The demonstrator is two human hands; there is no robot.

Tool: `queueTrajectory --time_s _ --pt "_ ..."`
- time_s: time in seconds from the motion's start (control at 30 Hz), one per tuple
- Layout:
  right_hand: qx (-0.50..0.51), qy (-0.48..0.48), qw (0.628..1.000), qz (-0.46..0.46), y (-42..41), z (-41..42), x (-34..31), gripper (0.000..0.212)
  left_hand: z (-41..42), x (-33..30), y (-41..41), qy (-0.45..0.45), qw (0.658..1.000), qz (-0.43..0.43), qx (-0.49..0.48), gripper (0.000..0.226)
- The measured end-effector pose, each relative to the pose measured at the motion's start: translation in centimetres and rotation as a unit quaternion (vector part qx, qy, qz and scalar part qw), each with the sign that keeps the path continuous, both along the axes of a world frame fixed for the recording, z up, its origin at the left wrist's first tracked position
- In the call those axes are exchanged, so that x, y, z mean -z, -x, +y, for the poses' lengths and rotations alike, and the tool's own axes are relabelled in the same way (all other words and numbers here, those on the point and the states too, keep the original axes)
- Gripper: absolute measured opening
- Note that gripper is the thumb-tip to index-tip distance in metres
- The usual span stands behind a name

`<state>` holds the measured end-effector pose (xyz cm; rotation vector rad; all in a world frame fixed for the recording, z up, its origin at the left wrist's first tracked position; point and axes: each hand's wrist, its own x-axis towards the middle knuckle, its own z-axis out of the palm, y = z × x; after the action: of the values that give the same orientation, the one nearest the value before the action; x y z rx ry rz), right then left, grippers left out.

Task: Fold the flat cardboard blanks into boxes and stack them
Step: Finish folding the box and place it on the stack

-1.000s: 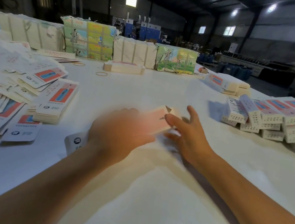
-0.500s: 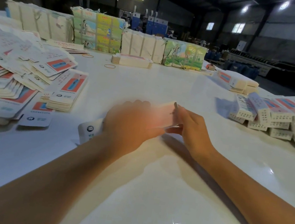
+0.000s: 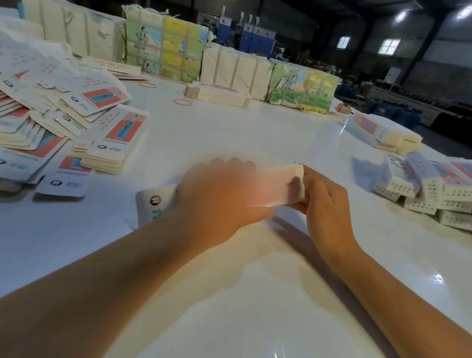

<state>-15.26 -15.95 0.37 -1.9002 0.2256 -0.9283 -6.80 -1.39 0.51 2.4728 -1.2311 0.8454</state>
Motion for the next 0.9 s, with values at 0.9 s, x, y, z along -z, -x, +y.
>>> queueTrajectory --time_s 0.9 --pt "0.084 0.24 0.965 0.071 0.6 0.6 0.3 0.03 0.2 -0.9 0.0 0.01 0.999 0.021 -0.045 0.059"
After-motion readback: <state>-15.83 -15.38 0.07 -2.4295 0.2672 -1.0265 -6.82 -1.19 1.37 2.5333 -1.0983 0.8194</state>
